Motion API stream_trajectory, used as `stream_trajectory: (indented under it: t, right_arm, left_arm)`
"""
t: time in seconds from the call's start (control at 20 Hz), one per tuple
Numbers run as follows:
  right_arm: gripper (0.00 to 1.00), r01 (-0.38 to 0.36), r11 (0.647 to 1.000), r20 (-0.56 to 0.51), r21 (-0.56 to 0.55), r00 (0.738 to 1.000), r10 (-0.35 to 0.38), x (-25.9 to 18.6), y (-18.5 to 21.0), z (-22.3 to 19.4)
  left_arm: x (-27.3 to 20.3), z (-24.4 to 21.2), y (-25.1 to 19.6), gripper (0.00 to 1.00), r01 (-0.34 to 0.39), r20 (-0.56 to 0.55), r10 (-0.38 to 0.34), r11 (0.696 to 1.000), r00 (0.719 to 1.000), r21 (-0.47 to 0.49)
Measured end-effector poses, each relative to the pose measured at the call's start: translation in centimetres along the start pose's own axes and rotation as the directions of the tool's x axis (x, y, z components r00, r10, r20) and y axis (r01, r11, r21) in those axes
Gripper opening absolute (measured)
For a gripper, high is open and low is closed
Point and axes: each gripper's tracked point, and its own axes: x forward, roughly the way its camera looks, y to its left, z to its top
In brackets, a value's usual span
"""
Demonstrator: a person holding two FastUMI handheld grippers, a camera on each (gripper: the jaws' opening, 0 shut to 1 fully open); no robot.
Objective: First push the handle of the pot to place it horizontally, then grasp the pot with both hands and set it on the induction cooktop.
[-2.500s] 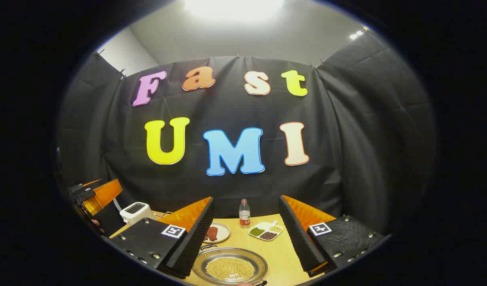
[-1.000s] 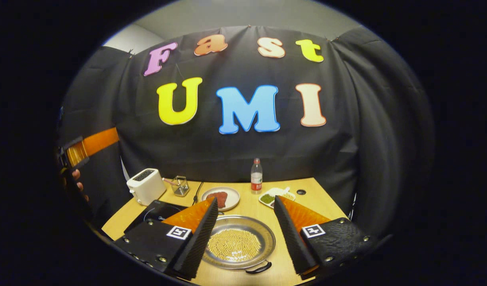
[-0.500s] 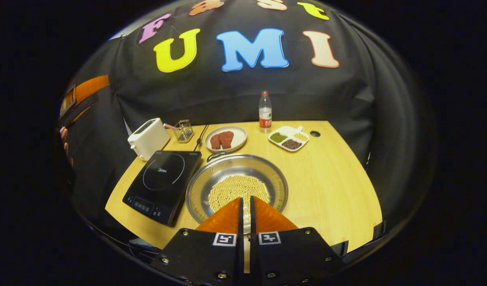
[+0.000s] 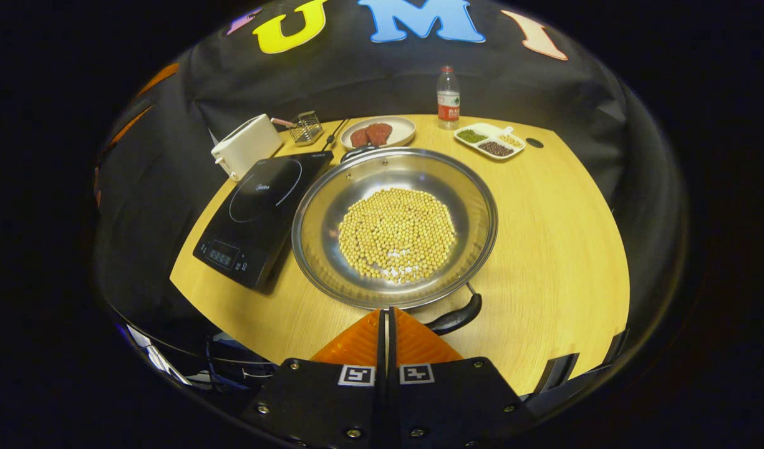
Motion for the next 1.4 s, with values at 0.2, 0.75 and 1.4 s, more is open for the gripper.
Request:
stream_trajectory:
  t: [0.2,0.75,1.4]
  right_arm:
    - [0.0,-0.021,1.0,-0.066,-0.01,0.998,0.021,1.9,0.4,-1.3]
    - [0.0,0.036,0.999,-0.08,-0.026,0.996,-0.038,3.9,-2.5,-1.8]
    - [0.0,0.137,0.986,-0.044,0.094,0.99,-0.133,3.6,-9.0,-0.3]
  left_arm:
    - [-0.2,-0.2,0.1,0.95,-0.027,-0.009,0.027,1.0,1.0,0.006]
    - [0.4,-0.8,-0.4,0.95,-0.043,-0.02,0.043,0.999,0.999,-0.001]
    - [2.2,-0.7,-2.9,0.95,-0.001,-0.024,0.001,1.0,1.0,0.007]
